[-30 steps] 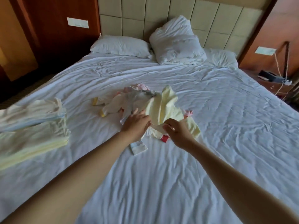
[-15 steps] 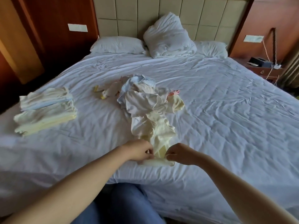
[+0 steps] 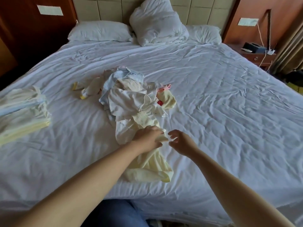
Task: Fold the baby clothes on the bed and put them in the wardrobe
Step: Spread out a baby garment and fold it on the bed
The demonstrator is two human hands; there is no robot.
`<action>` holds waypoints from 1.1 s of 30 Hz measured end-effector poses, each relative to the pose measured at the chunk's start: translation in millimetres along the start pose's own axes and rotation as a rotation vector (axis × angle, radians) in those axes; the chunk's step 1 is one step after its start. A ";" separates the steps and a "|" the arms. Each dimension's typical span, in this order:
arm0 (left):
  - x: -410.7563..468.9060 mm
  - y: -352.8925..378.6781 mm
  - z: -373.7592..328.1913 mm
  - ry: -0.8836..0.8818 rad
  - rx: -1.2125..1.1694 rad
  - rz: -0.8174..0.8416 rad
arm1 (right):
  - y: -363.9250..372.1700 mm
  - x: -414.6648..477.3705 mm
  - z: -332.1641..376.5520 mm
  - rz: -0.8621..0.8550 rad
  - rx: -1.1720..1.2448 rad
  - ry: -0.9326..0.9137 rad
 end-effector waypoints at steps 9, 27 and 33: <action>8.6 28.5 21.4 -0.040 -0.265 -0.102 | 21.6 16.8 0.8 0.046 -0.009 -0.141; -154.3 -36.5 131.7 -0.349 -0.519 -0.541 | 82.4 -31.4 158.4 0.174 0.479 -0.394; -165.9 -24.3 131.0 -0.265 -0.218 -0.297 | 108.6 -42.7 172.7 0.205 0.476 -0.365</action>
Point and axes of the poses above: each hand's wrist, its own x-axis towards the middle knuckle, its own y-axis out of the palm, z = x × y, the point moved 7 cm from there along x, towards the middle knuckle, and after that the axes turned 11 degrees about x, right-handed, at the moved point
